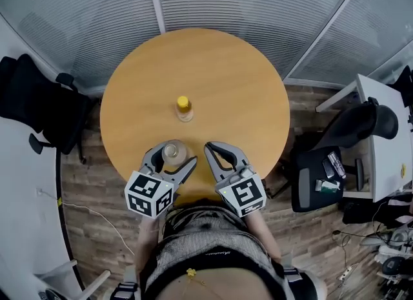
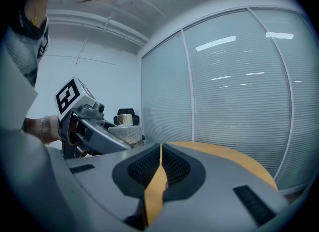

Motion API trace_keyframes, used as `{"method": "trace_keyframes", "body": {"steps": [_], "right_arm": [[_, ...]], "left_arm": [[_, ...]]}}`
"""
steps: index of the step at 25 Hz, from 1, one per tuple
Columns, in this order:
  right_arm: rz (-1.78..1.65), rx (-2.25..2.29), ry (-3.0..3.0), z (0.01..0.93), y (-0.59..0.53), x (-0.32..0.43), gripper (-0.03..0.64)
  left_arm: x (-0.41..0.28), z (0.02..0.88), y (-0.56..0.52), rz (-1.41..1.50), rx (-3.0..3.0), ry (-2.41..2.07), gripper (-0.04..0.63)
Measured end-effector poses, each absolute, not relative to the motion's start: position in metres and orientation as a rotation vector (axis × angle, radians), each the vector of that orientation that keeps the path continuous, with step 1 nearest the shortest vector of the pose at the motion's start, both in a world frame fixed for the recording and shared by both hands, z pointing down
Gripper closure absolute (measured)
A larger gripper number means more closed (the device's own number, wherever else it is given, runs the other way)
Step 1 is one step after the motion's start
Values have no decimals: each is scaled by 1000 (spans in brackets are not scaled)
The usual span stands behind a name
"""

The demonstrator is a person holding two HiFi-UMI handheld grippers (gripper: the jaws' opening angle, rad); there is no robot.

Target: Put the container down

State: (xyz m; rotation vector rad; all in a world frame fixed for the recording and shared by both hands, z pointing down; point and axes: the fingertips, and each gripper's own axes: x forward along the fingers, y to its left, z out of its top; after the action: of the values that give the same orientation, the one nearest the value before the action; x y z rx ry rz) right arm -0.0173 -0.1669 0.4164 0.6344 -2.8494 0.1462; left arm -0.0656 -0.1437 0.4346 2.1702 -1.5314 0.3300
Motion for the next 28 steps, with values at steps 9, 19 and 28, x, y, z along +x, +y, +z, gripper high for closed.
{"method": "trace_keyframes", "body": {"steps": [9,19,28], "right_arm": [[161,684,-2822,420,-167,-12,592],[150,755,-2777,428,-166,-6,592],[172,830,-2716,440,-169,3,592]], "left_arm": [[-62,442,-147,355,2187,-1497,249],[-59,466,-153,408,2218,-1421,249],[-53,490,-161,454,2234,-1326,249]]}}
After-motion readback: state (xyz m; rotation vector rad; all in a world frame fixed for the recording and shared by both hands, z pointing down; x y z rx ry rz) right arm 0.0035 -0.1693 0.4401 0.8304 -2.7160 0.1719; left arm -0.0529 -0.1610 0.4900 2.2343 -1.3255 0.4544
